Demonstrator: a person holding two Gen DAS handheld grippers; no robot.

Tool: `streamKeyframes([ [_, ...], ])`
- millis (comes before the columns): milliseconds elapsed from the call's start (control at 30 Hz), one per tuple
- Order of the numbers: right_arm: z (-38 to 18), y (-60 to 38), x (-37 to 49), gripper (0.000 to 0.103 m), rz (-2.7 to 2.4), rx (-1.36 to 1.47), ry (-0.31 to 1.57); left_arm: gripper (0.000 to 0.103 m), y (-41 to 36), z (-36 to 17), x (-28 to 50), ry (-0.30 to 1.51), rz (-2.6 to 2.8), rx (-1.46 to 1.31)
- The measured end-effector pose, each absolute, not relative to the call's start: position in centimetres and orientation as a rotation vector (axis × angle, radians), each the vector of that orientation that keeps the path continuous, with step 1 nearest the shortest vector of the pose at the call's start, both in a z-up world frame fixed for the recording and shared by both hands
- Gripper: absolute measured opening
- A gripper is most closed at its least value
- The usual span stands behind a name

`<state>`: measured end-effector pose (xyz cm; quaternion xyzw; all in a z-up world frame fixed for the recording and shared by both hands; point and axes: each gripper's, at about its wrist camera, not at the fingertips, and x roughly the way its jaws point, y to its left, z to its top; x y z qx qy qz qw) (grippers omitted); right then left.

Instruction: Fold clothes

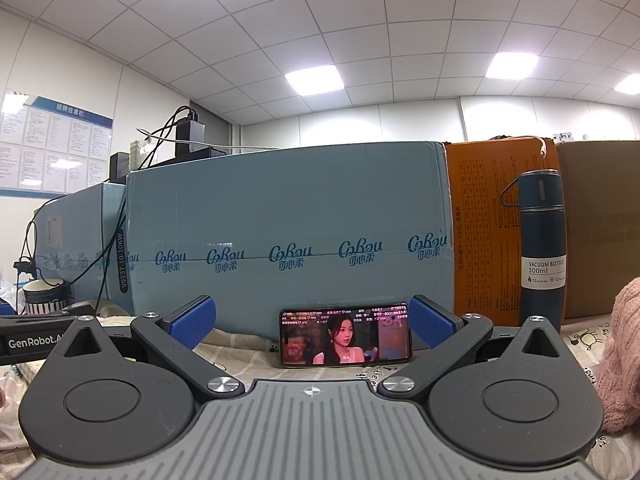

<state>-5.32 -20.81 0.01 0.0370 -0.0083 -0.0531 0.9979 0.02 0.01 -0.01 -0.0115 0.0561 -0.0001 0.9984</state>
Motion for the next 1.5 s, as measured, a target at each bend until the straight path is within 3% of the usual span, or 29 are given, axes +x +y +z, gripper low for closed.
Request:
streamKeyframes([
  [1500, 0.1, -21.03, -5.72, 0.103, -0.11, 0.087, -0.033, 0.103, -0.12, -0.03, 0.47, 0.126, 0.002, -0.031],
])
